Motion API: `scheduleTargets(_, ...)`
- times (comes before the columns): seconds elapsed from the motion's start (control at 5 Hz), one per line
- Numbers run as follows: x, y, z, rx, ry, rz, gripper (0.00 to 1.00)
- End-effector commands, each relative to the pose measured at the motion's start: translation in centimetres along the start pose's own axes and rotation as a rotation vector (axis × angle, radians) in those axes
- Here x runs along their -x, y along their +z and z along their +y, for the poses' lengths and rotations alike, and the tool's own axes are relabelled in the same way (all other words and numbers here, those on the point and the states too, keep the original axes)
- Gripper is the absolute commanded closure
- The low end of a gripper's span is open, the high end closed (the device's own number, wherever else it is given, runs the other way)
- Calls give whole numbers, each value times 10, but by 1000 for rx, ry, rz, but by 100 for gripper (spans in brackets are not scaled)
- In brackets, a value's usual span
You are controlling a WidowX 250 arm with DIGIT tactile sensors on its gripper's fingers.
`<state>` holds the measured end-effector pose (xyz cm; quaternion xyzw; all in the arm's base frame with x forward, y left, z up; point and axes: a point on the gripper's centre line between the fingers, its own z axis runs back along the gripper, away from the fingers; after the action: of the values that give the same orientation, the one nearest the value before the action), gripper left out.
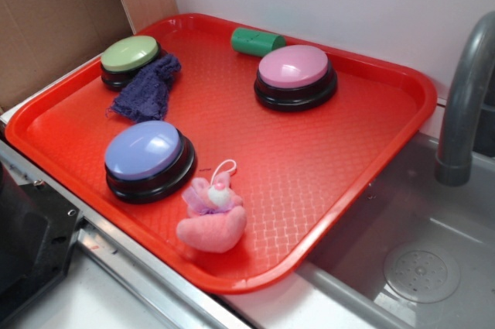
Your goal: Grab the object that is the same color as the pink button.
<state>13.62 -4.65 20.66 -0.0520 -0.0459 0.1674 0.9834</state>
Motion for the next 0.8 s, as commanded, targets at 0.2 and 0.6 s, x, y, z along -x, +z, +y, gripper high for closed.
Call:
scheduleTargets(0.2,-9,-99,-42,116,526,34,0)
scheduleTargets(0.6,-8,-156,-67,92,548,59,0)
